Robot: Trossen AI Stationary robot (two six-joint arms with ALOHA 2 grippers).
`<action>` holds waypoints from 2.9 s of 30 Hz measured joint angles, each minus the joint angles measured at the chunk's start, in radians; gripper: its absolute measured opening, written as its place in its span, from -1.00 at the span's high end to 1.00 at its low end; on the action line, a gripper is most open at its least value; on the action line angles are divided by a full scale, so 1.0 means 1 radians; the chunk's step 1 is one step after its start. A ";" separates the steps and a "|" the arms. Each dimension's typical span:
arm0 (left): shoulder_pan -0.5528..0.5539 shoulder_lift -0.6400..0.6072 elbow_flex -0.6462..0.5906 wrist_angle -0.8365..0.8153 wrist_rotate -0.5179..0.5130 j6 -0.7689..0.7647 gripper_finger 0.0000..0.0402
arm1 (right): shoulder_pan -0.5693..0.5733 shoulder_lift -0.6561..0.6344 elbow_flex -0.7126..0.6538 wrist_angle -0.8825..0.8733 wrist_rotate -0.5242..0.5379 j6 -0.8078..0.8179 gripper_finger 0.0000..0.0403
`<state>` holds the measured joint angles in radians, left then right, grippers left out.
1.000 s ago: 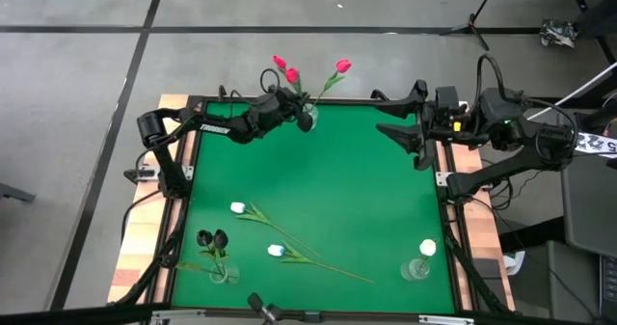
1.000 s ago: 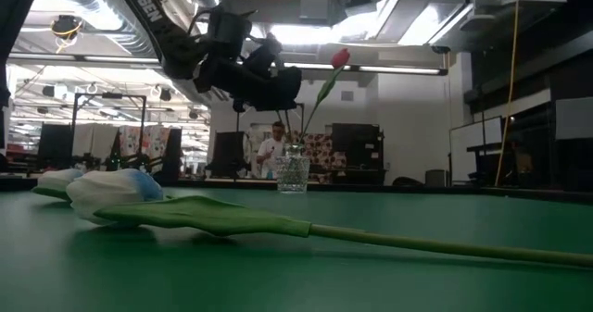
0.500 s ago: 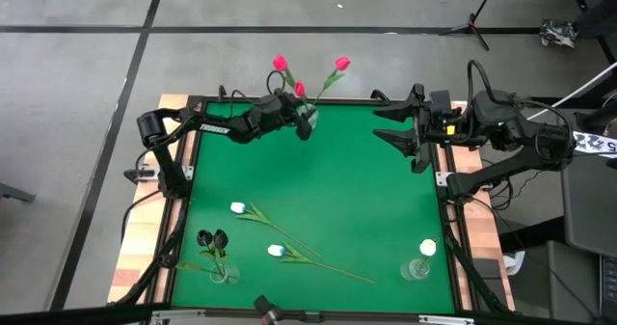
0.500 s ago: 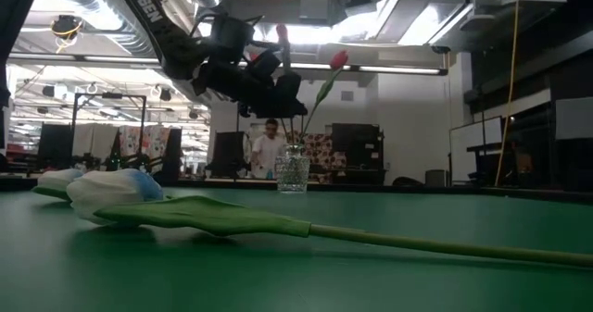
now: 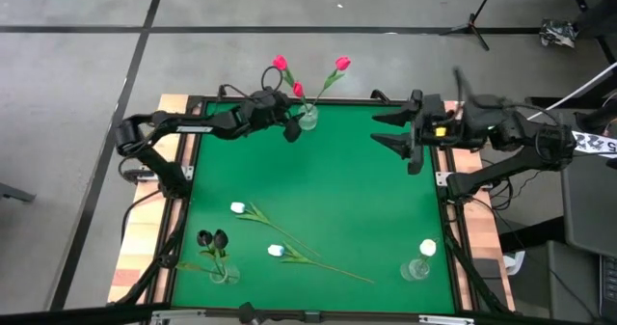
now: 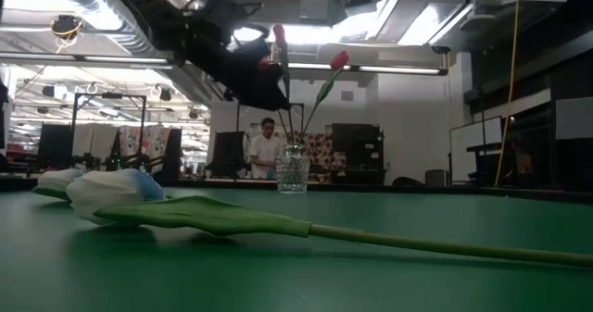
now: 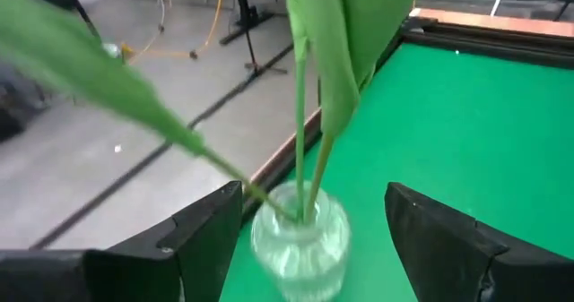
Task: Sort flowers into vase by color
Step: Put the top white flower into the bottom right transparent vase
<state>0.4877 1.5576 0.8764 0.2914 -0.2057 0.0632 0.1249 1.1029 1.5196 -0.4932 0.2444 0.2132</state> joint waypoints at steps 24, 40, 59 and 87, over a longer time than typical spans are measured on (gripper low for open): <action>-0.266 -0.753 0.000 -0.575 0.074 -0.359 -0.29 | 0.000 0.493 -0.013 -0.070 -0.185 0.246 -0.14; -0.416 -0.909 0.002 -0.575 0.059 -0.369 -0.29 | 0.106 0.855 -0.013 0.241 -0.105 0.278 -0.14; -0.417 -0.909 0.001 -0.613 0.042 -0.399 -0.29 | 0.177 1.145 0.092 0.447 0.106 0.251 -0.14; -0.417 -0.908 0.000 -0.649 0.042 -0.451 -0.29 | 0.173 1.246 0.152 0.239 0.069 0.341 0.90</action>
<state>0.0707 0.6495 0.8768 -0.3579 -0.1639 -0.3875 0.2981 2.3486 1.6713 -0.2542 0.3132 0.5541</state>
